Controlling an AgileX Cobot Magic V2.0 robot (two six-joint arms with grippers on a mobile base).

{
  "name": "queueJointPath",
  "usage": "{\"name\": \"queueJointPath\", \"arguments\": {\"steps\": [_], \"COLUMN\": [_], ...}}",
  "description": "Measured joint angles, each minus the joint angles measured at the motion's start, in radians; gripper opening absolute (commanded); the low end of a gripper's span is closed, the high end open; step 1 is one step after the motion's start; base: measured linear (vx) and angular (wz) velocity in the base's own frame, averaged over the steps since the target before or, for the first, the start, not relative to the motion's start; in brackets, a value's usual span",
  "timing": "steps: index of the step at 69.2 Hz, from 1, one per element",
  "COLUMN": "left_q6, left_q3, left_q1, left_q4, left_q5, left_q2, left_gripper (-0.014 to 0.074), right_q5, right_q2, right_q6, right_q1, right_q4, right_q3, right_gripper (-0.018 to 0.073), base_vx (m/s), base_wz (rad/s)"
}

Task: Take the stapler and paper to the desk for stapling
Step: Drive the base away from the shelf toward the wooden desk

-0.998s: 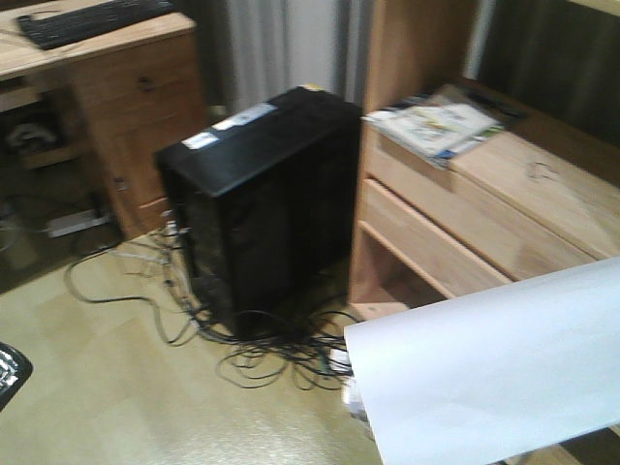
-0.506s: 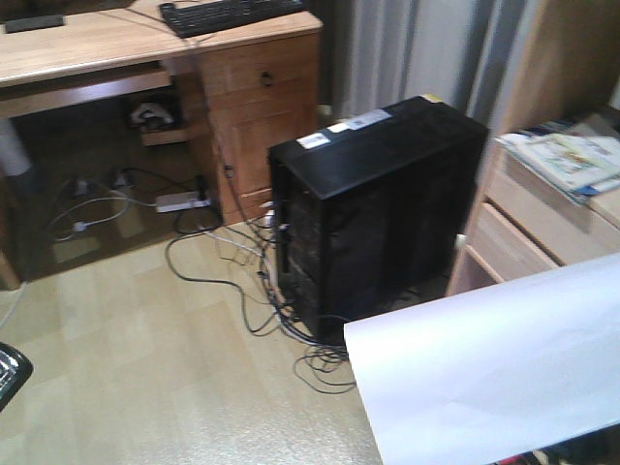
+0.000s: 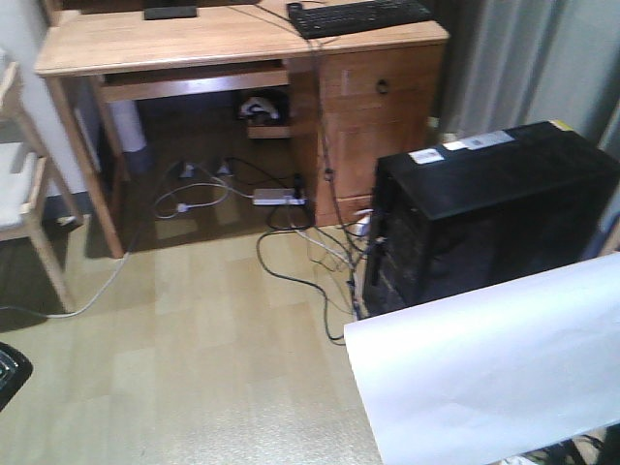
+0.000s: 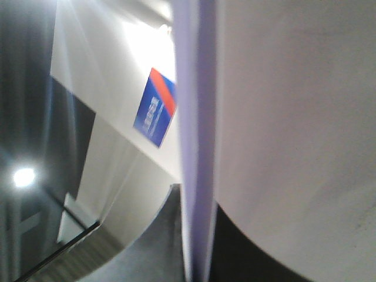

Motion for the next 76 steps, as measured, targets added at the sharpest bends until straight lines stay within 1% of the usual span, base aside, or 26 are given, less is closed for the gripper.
{"name": "queueJointPath", "arguments": {"steps": [44, 76], "left_q6": [0.0, 0.0], "left_q3": [0.0, 0.0], "left_q1": [0.0, 0.0], "left_q4": [0.0, 0.0], "left_q5": [0.0, 0.0], "left_q2": [0.0, 0.0], "left_gripper": [-0.0006, -0.0006], "right_q5": [0.0, 0.0], "right_q2": [0.0, 0.0], "right_q6": [0.0, 0.0], "right_q1": [0.0, 0.0], "right_q4": [0.0, 0.0], "right_q3": [0.0, 0.0], "right_gripper": [-0.0002, -0.0002], "base_vx": [0.09, 0.11], "base_wz": [0.37, 0.1]}}
